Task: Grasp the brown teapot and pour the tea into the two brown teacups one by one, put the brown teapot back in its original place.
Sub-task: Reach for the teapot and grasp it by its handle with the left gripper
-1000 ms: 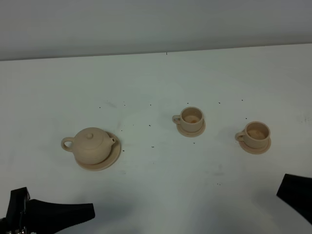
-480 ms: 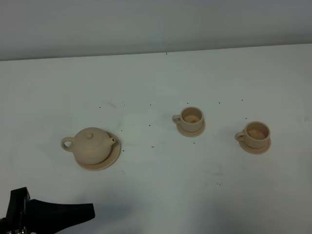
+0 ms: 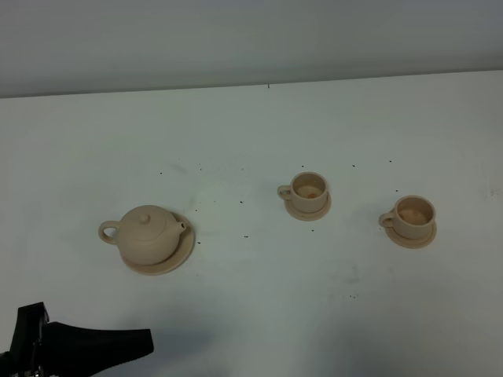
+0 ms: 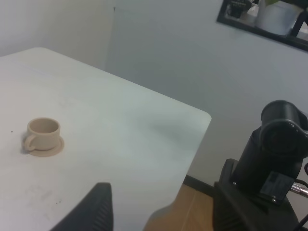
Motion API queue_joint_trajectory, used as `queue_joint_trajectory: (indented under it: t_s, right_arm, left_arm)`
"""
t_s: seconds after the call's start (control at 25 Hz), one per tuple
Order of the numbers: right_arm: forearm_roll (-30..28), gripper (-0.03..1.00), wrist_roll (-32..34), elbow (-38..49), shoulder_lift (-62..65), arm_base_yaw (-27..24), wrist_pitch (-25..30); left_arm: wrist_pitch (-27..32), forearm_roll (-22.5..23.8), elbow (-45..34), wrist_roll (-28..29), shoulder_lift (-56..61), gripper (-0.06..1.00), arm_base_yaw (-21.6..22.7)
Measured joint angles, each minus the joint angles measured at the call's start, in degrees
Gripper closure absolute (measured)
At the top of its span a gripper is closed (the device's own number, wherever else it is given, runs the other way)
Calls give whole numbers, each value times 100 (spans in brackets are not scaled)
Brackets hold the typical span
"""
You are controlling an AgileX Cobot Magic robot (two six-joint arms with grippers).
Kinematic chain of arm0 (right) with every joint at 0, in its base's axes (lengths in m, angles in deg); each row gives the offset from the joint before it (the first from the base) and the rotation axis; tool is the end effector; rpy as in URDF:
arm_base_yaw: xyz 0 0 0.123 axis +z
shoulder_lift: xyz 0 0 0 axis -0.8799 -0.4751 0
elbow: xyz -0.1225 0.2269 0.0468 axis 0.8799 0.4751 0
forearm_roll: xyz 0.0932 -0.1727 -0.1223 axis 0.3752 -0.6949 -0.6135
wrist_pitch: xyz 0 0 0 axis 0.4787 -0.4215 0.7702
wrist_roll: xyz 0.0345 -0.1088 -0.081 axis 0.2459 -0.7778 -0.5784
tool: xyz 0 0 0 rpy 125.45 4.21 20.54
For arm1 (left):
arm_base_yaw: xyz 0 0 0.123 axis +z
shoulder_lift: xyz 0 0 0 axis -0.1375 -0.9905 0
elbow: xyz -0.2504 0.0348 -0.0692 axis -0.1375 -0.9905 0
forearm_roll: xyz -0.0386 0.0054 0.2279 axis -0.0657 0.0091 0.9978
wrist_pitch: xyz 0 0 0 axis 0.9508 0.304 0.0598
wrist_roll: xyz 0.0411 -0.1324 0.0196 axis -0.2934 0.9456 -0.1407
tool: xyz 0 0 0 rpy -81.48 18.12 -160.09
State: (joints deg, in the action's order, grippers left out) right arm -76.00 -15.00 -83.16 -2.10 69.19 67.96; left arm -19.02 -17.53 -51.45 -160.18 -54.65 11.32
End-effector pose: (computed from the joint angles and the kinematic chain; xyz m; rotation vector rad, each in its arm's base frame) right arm 0.0294 0.0065 0.3161 -0.1393 1.8409 0.1056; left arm 0.0894 -0.1200 0.2333 0.7985 1.7122 -0.9313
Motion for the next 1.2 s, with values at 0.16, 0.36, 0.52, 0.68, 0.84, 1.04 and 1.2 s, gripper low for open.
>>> queue_joint_trajectory:
  t_s: [0.16,0.36,0.52,0.68,0.84,1.04,1.2]
  right_arm:
    - [-56,98,93,129,19,0,614]
    - [32,98,93,542,33,0,537]
    - [199,98,-112,973,33,7,488]
    - [242,98,-322,1285,33,104,405]
    - [254,97,-396,1378,33,109,371]
    - [477,96,-425,1392,33,109,365]
    - [690,96,-341,1392,33,109,365]
  left_arm:
    - [0,0,0,-6,0,47,0]
    - [52,0,0,-1,0,47,0]
    - [69,0,0,-1,0,47,0]
    - [69,0,0,-1,0,47,0]
    - [56,0,0,-1,0,47,0]
    - [-282,0,0,-1,0,47,0]
    - [-493,-12,0,9,0,47,0]
